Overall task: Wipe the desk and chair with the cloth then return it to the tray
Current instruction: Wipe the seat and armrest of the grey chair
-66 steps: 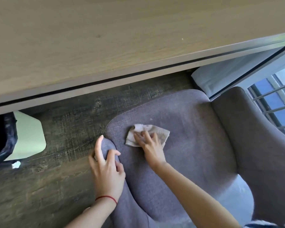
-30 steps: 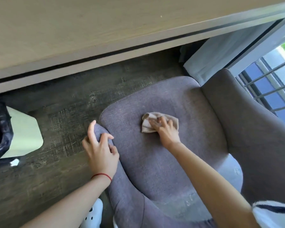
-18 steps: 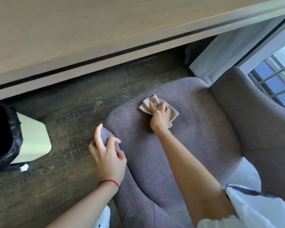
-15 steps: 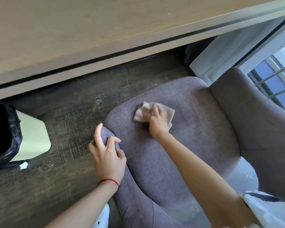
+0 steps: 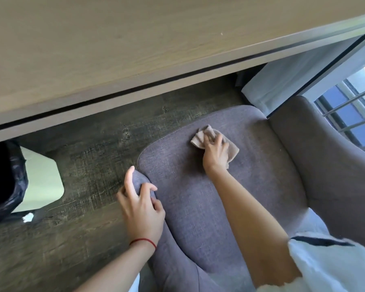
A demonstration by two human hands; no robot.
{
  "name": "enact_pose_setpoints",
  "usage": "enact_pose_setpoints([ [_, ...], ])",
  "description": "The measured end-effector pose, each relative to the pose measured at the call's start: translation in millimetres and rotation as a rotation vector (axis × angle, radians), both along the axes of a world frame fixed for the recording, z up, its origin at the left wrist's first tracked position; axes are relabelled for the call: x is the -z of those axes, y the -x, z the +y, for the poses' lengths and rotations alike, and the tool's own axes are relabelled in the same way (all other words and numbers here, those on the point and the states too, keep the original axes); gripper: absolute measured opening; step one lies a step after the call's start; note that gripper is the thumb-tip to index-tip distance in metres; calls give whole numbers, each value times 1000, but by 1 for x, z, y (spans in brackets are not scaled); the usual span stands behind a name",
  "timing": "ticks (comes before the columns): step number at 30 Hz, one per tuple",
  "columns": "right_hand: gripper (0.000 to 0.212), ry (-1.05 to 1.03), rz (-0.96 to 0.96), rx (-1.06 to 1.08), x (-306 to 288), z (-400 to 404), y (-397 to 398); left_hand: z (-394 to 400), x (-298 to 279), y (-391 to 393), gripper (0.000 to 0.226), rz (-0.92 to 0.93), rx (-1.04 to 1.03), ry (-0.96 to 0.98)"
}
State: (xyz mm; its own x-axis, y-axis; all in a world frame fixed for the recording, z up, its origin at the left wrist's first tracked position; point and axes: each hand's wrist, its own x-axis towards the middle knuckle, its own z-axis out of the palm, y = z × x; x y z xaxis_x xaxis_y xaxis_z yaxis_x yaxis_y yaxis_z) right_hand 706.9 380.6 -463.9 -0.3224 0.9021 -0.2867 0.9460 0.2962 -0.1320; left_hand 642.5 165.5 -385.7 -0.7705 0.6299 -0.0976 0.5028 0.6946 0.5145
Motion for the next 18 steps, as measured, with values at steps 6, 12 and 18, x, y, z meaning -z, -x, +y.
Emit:
enact_pose_setpoints([
  [6, 47, 86, 85, -334, 6, -18, -51, 0, 1, 1, 23, -7, -5, 0],
  [12, 44, 101, -25, -215, 6, -52, -40, 0, 2, 1, 23, -12, -5, 17],
  [18, 52, 37, -23, -61, 6, -56, -28, 0, -2, 0, 22, -6, -20, 49],
])
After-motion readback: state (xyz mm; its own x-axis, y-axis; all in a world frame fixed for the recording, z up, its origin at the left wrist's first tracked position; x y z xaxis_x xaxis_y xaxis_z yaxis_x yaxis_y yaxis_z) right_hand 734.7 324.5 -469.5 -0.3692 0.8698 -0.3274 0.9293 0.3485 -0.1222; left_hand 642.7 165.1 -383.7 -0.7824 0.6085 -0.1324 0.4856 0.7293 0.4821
